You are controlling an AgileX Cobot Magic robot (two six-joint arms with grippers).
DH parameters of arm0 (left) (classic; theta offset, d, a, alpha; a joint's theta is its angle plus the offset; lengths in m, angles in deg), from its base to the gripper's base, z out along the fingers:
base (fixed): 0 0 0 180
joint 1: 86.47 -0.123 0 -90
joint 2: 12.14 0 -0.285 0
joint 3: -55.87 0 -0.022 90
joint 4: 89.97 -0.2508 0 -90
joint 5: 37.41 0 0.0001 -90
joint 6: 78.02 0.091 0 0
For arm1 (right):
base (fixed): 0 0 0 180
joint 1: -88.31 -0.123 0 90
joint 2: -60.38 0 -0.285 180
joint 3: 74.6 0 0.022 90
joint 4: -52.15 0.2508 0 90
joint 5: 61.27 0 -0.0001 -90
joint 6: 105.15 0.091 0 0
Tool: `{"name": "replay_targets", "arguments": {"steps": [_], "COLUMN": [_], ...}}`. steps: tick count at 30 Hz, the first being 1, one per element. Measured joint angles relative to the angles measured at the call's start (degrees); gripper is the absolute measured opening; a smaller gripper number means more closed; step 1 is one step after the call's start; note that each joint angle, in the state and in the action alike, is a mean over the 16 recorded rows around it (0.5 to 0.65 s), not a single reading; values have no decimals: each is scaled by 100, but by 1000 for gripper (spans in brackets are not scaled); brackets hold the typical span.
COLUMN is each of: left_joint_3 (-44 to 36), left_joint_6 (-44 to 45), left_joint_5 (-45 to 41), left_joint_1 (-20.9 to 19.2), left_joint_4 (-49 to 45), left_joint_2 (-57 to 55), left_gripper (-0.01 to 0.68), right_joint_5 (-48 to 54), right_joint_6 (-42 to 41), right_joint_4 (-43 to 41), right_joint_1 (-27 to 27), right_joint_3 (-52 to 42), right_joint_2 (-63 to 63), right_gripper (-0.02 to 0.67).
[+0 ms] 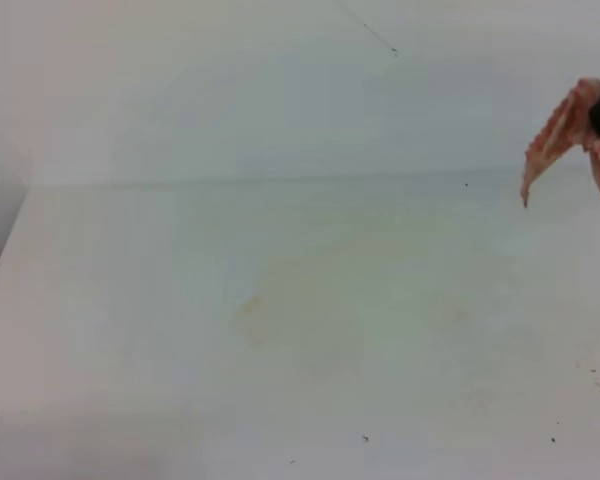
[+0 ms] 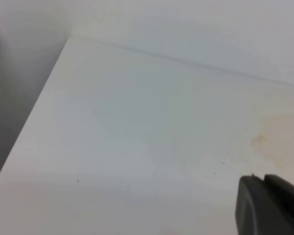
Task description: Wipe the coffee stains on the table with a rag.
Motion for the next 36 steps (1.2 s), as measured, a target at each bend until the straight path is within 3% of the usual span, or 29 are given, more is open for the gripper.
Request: {"name": "replay_targets", "arguments": {"steps": [13, 26, 29, 36], "left_joint_3": [0, 0, 0, 0], "left_joint_6": [0, 0, 0, 0], "left_joint_5": [0, 0, 0, 0], "left_joint_1": [0, 0, 0, 0], "left_joint_4": [0, 0, 0, 0], "left_joint_2": [0, 0, 0, 0], "left_gripper": [-3, -3, -3, -3], "right_joint_5": [-1165, -1484, -1458, -1445], "right_joint_6": [-632, -1658, -1757, -1710], "right_joint_4": [637, 2091, 2248, 2309], "right_joint_1": [0, 0, 0, 0], "right_joint_3": [-2176, -2660, -2656, -2571], "right_joint_2": [-540, 407, 602, 769], "right_gripper": [14, 43, 98, 320]}}
